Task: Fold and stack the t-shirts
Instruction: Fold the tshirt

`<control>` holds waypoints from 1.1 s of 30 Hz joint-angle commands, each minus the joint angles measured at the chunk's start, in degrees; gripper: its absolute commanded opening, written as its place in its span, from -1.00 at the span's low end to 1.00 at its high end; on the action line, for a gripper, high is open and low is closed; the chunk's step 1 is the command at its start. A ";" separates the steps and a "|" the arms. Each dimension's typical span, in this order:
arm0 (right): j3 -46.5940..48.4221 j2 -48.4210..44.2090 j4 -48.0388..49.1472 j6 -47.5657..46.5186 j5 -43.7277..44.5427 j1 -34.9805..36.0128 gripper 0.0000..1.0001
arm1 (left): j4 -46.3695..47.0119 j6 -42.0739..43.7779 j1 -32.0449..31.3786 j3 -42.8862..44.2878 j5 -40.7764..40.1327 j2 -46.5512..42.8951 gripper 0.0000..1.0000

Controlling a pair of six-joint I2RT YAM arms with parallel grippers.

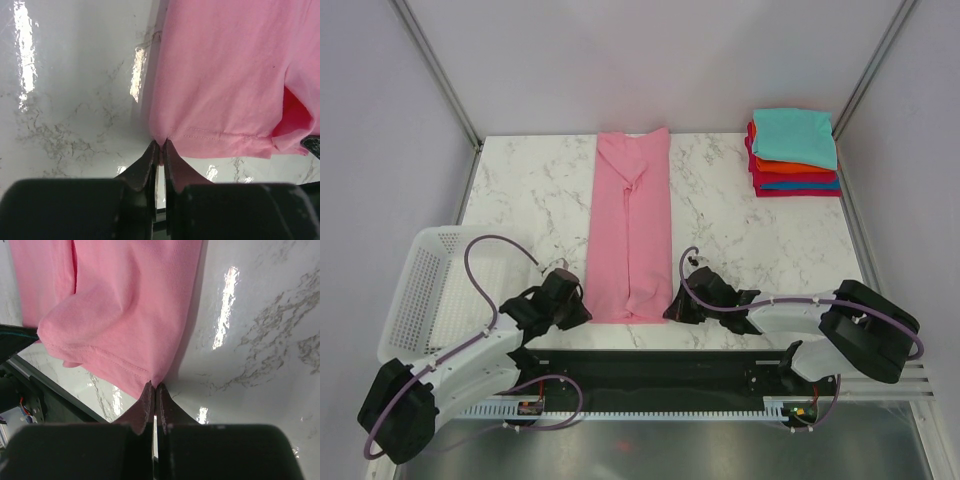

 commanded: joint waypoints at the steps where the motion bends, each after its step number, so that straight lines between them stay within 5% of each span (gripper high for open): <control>1: -0.91 -0.71 0.29 -0.92 0.29 0.05 -1.00 | 1.94 -0.45 -0.36 0.50 -0.46 -0.34 -0.81; 4: -1.27 -2.64 -1.89 -0.57 -0.41 -0.04 -1.00 | 0.63 0.70 -0.53 1.91 0.59 -2.09 -0.96; 18: 1.71 -30.59 -28.26 0.32 3.97 1.72 -1.00 | -17.39 1.83 -5.89 19.72 3.60 -10.98 -0.96; 25: 19.28 -20.52 -35.47 -8.20 11.27 0.14 -1.00 | -21.09 8.86 -5.28 33.89 -4.06 -2.21 -0.96; 33: 35.19 -3.73 -34.16 -19.45 3.02 -13.21 -1.00 | -17.05 16.07 2.09 43.48 -1.87 11.77 -0.96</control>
